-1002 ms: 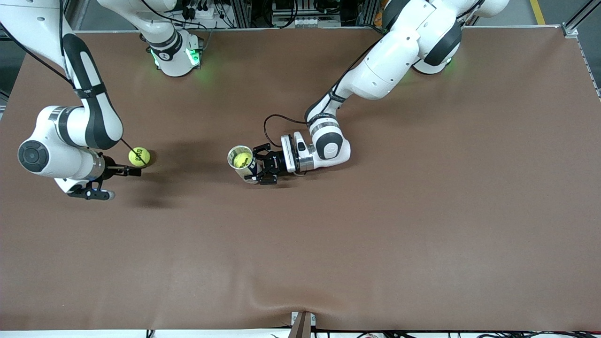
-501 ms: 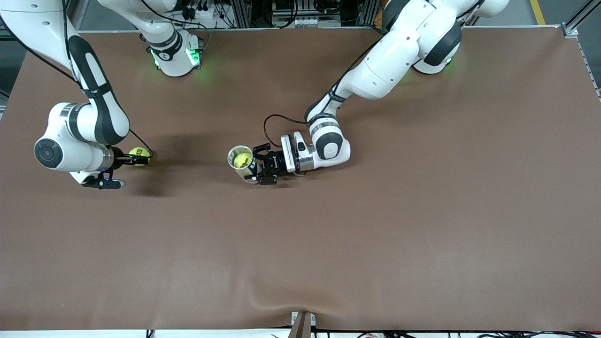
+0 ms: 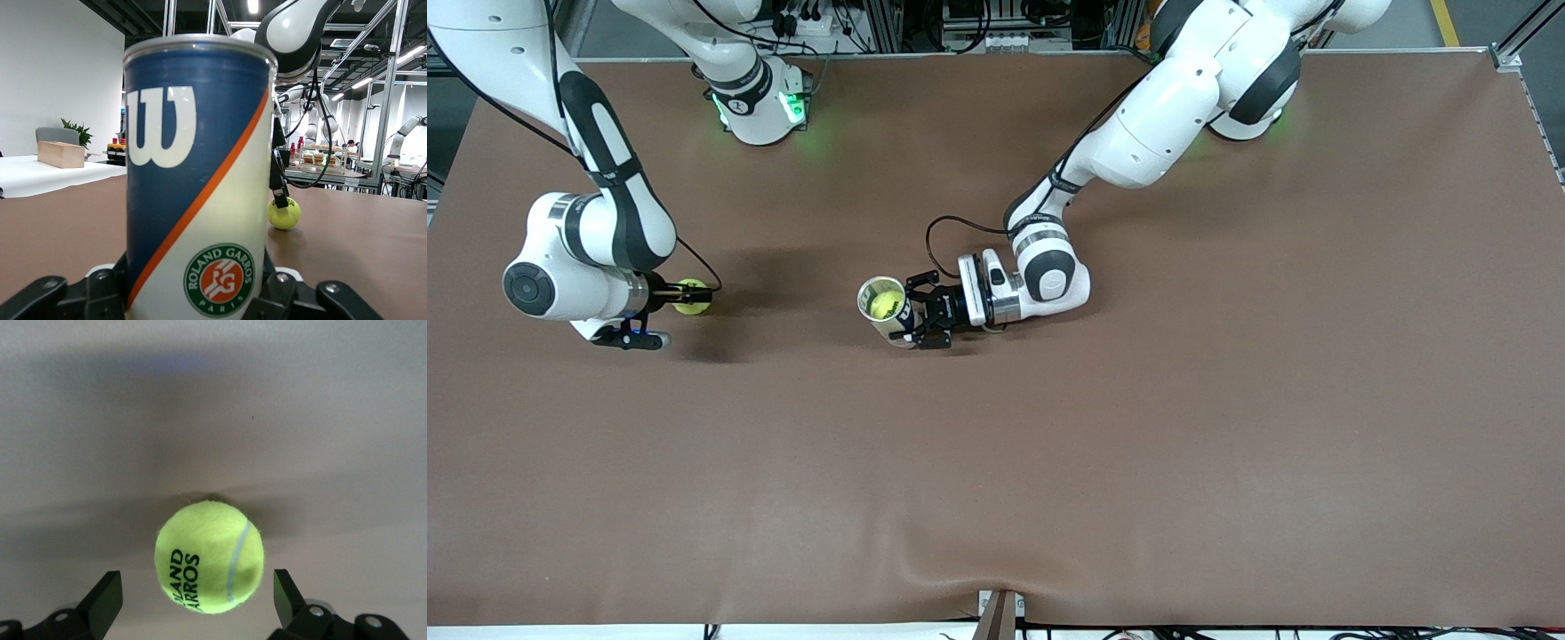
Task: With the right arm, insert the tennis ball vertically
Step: 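Close the right gripper on the second tennis ball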
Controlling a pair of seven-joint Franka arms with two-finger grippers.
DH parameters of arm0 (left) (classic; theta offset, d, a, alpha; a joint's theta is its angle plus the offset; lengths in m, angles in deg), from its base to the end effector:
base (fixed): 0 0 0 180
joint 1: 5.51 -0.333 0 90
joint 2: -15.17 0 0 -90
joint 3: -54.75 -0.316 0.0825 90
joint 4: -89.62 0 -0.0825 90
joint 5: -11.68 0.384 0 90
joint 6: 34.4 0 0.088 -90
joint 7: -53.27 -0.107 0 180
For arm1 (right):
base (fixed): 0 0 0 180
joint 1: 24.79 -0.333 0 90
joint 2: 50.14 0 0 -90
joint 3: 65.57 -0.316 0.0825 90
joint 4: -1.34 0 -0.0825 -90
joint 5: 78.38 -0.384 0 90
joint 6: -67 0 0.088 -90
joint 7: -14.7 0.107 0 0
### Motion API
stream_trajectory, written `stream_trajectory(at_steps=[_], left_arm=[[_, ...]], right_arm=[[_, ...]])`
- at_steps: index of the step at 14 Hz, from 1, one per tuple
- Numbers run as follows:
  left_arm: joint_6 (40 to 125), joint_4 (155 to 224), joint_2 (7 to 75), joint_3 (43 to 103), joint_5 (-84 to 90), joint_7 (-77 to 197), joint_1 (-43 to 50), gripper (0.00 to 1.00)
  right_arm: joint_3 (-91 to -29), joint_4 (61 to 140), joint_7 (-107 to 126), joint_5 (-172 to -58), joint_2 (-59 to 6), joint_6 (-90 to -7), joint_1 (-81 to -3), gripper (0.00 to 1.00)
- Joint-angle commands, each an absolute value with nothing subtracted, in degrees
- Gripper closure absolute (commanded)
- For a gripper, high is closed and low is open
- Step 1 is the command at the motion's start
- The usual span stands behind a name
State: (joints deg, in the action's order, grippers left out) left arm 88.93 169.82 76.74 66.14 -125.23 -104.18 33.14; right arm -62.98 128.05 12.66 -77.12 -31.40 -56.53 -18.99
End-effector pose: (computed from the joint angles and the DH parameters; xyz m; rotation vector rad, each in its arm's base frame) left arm 0.4722 -0.5575 0.0897 1.3409 -1.0017 1.3071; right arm 0.5015 -0.0755 0.2043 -3.0763 0.1471 0.5979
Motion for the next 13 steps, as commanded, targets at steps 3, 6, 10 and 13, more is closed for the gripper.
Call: stream_trajectory(at_steps=[3,6,10,13], left_arm=[[88.9,169.2,78.5,66.0,-127.9,-111.6,33.7,0.31],[88.9,169.2,78.5,66.0,-128.0,-111.5,33.7,0.31],[88.9,169.2,78.4,66.0,-127.9,-111.5,33.7,0.3],[88.9,169.2,78.5,66.0,-128.0,-111.5,33.6,0.3]], right_arm=[[-64.2,129.1,11.8,-76.4,-29.8,-60.4,-17.1,0.0],[-64.1,129.1,11.8,-76.4,-27.9,-63.1,-17.0,0.0],[-64.2,128.9,11.9,-76.4,-28.2,-62.6,-17.1,0.48],[-64.3,127.9,11.9,-76.4,-30.8,-62.0,-17.6,0.54]])
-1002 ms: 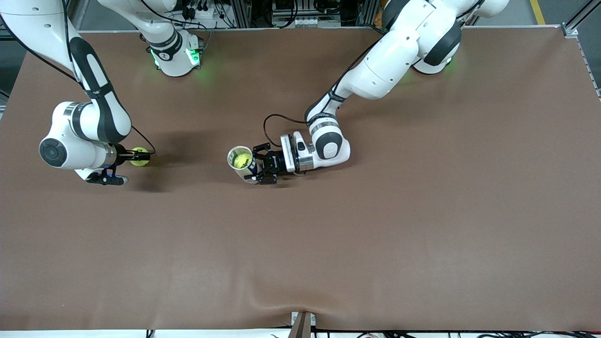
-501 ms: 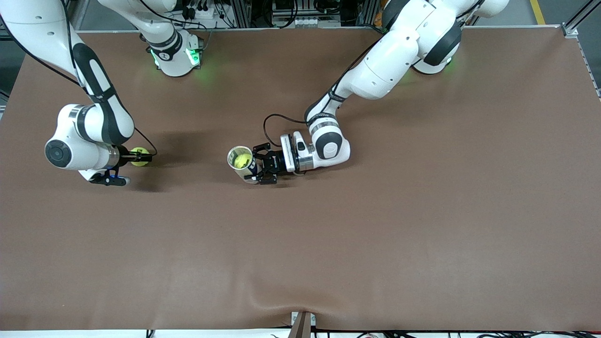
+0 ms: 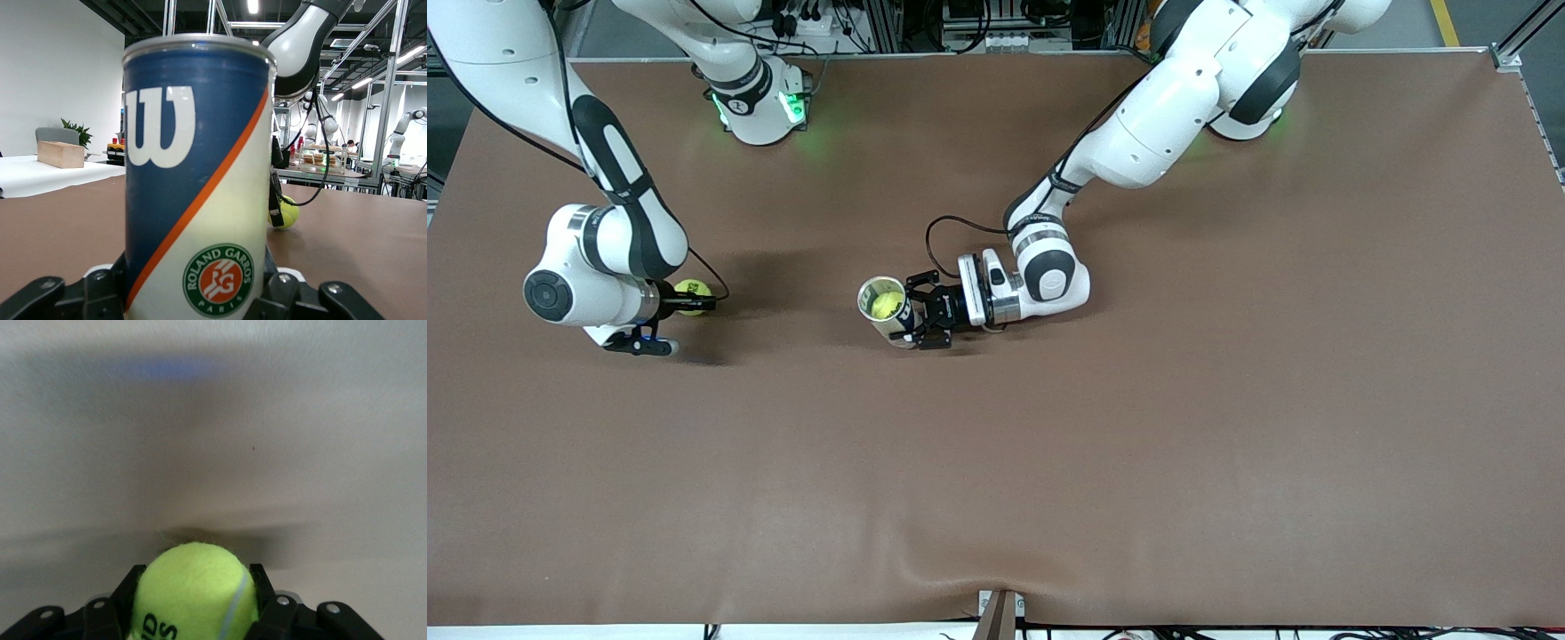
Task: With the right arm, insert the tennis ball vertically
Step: 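Close the right gripper on the second tennis ball, then carry the second ball with the right gripper over the can opening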
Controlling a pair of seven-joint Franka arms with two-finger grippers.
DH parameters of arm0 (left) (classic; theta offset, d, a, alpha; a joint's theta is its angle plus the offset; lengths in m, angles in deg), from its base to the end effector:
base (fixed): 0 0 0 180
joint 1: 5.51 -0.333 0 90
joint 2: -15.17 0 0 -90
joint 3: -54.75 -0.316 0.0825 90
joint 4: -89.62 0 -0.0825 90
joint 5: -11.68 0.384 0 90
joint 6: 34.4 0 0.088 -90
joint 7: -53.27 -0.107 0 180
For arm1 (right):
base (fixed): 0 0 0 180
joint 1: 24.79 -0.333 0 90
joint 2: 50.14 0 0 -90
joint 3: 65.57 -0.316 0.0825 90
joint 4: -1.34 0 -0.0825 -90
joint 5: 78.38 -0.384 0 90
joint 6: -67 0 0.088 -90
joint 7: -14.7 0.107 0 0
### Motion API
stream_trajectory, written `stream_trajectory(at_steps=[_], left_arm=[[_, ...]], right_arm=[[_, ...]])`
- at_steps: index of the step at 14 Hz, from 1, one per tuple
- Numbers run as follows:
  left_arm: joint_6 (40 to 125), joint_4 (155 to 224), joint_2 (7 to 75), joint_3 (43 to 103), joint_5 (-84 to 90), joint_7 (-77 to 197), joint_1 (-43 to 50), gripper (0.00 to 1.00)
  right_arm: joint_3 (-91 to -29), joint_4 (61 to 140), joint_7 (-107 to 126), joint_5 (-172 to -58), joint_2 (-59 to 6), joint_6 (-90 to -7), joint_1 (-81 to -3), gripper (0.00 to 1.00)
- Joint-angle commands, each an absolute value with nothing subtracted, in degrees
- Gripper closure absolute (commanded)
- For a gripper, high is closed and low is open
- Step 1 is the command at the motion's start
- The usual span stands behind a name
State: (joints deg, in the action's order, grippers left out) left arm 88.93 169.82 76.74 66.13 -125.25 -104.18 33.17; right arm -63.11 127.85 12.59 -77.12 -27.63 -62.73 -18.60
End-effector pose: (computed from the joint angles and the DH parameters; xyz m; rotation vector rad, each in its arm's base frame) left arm 0.4720 -0.5577 0.0897 1.3408 -1.0017 1.3069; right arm 0.5073 -0.0787 0.1767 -3.0928 0.1497 0.5281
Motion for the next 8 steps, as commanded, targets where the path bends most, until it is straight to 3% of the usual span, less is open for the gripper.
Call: stream_trajectory(at_steps=[1,4,8], left_arm=[[88.9,169.2,78.5,66.0,-128.0,-111.5,33.7,0.3],[88.9,169.2,78.5,66.0,-127.9,-111.5,33.6,0.3],[88.9,169.3,78.5,66.0,-128.0,-111.5,33.6,0.3]], right_arm=[[-64.3,126.8,11.9,-76.4,-32.0,-59.9,-17.7,0.54],[-64.8,116.3,12.4,-77.3,-33.0,-48.2,-19.5,0.53],[-64.8,107.9,21.4,-80.2,-33.0,-42.4,-28.5,0.53]])
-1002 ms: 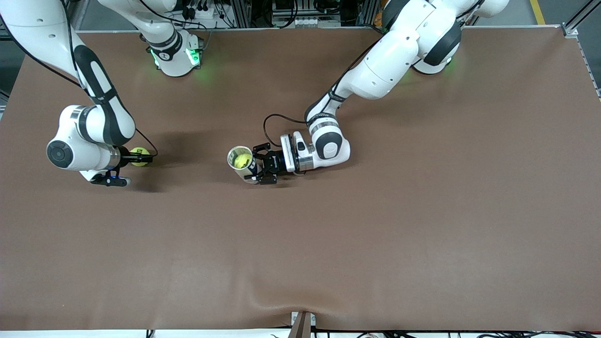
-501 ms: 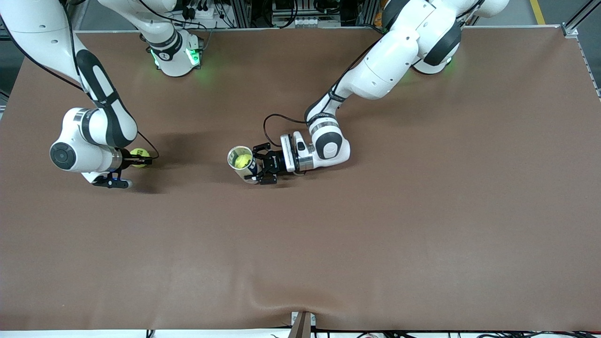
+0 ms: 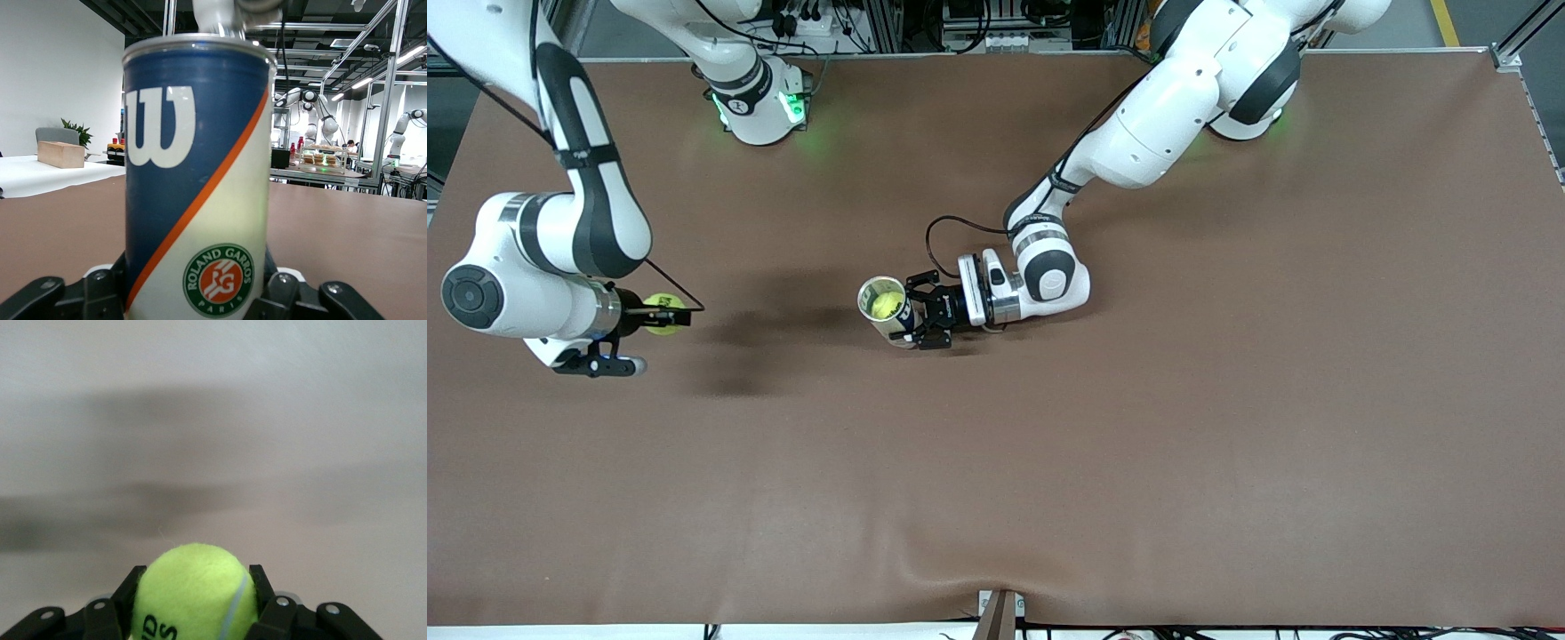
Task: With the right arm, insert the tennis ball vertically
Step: 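Carry the second ball with the right gripper over the can opening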
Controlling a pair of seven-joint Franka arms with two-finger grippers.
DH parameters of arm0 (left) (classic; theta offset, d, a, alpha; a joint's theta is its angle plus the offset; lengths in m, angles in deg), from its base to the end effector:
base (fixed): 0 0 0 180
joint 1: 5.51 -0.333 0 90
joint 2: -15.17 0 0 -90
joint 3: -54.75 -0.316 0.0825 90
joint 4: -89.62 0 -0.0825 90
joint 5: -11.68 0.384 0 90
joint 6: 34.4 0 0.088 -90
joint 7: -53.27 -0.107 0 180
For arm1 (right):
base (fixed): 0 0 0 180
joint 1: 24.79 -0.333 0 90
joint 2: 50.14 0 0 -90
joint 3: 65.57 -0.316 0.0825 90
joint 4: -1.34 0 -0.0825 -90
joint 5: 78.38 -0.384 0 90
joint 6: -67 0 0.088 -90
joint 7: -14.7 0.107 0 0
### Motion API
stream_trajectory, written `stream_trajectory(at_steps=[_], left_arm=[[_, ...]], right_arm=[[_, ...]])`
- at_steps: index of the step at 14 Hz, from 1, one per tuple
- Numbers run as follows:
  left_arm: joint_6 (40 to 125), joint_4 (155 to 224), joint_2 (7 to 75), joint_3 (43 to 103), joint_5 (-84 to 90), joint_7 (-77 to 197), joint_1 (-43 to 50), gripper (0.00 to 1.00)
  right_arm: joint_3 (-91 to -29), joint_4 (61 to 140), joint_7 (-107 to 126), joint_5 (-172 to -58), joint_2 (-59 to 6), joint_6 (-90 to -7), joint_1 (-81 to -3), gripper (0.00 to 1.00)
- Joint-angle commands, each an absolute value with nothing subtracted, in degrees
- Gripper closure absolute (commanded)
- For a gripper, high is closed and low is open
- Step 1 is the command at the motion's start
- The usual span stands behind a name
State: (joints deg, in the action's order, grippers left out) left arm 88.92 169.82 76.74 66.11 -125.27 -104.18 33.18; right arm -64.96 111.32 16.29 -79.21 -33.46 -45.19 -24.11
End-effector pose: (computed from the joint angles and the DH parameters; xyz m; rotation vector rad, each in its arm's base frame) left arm 0.4721 -0.5577 0.0897 1.3409 -1.0016 1.3071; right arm 0.5854 -0.0120 0.3233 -3.1065 0.0891 0.3945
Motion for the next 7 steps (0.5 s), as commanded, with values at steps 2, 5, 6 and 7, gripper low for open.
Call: stream_trajectory(at_steps=[2,5,6,7], left_arm=[[88.9,169.3,78.5,66.0,-128.0,-111.5,33.6,0.3],[88.9,169.3,78.5,66.0,-128.0,-111.5,33.6,0.3],[88.9,169.3,78.5,66.0,-128.0,-111.6,33.6,0.3],[88.9,169.3,78.5,66.0,-128.0,-111.6,33.6,0.3]], right_arm=[[-64.8,104.9,30.6,-82.0,-33.1,-39.5,-33.4,0.53],[-64.8,98.9,46.4,-83.8,-32.9,-35.4,-41.8,0.52],[-64.8,97.3,52.4,-83.8,-32.6,-35.4,-44.9,0.52],[-64.7,95.8,57.3,-83.7,-32.4,-35.7,-47.8,0.52]])
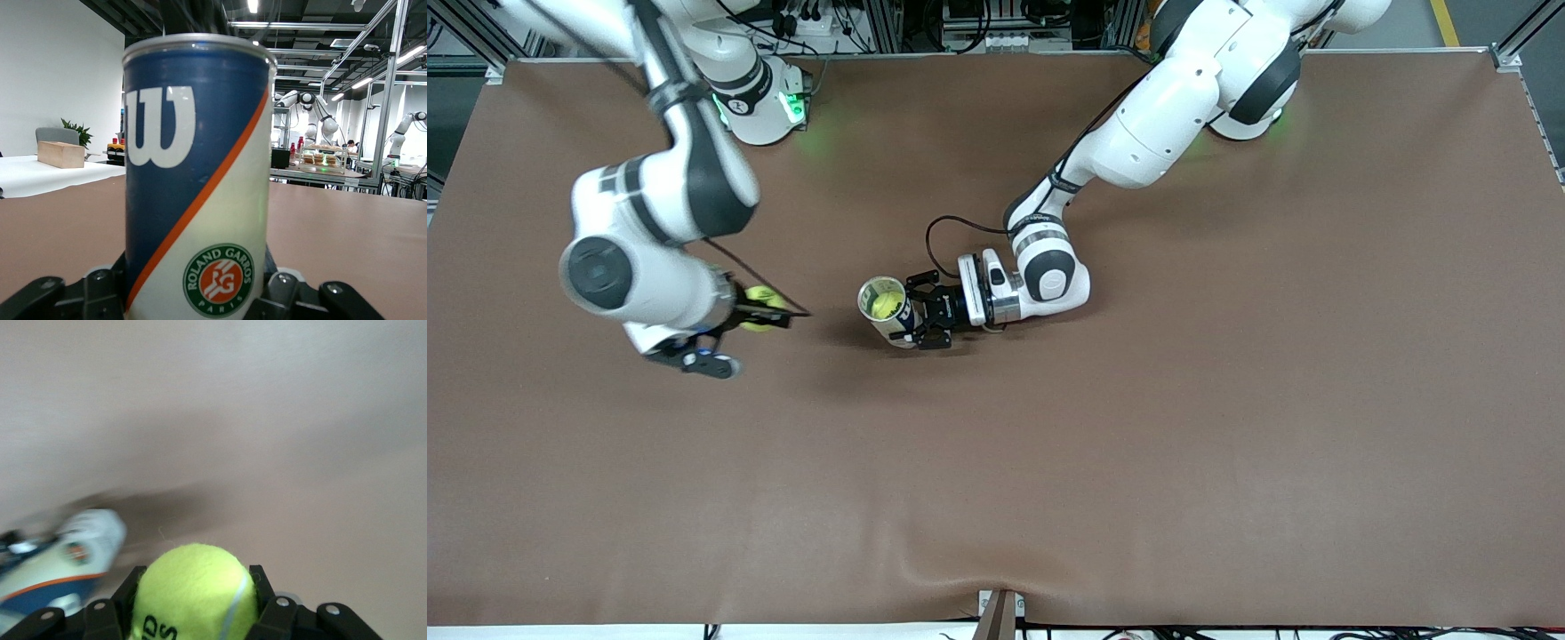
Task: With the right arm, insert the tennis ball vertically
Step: 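Carry the second ball with the right gripper over the can opening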
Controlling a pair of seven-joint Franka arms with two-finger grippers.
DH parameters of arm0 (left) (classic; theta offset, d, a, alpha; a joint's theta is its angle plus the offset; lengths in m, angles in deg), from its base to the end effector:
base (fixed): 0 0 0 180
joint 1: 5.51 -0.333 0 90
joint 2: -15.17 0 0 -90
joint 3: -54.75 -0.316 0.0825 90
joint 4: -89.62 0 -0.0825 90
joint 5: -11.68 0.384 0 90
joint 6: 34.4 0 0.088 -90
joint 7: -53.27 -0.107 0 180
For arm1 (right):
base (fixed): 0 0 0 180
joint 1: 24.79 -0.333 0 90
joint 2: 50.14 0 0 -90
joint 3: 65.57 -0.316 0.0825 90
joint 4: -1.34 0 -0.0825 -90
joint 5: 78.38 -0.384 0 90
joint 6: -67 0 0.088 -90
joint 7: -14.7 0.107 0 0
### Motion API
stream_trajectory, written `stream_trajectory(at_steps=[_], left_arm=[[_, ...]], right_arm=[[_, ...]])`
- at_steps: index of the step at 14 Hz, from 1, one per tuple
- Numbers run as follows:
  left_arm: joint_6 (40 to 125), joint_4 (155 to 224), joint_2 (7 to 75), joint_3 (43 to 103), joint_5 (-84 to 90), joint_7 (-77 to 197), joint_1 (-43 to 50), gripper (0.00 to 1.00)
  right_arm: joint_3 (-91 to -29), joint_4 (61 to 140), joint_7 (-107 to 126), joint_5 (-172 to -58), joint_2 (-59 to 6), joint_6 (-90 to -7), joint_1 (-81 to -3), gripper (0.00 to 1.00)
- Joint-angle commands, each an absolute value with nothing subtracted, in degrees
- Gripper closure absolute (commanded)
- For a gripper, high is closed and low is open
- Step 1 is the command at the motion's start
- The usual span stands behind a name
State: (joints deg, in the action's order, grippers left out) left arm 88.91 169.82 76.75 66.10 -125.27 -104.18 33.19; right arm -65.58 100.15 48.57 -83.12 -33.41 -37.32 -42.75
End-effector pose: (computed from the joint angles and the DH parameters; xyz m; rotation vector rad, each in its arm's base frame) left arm 0.4720 -0.5577 0.0895 1.3409 -1.0017 1.3070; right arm 0.5854 0.1970 0.3989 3.0727 -0.4736 -0.3278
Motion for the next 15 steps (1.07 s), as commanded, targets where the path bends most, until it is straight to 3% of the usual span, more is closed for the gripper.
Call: stream_trajectory(at_steps=[1,11,14,15], left_arm=[[88.9,169.3,78.5,66.0,-128.0,-111.6,33.7,0.3],[88.9,169.3,78.5,66.0,-128.0,-111.5,33.7,0.29],[88.9,169.3,78.5,66.1,-128.0,-111.5,33.7,0.29],[88.9,169.3,78.5,66.0,-128.0,-111.5,33.7,0.29]], right_arm=[[-64.7,94.3,61.1,-83.7,-31.9,-35.7,-50.1,0.52],[-64.6,93.6,63.5,-83.0,-28.1,-41.3,-55.7,0.5],[-64.7,93.7,63.8,-83.5,-27.5,-41.3,-56.1,0.35],[-64.7,93.7,63.8,-83.5,-27.5,-41.3,-56.3,0.09]])
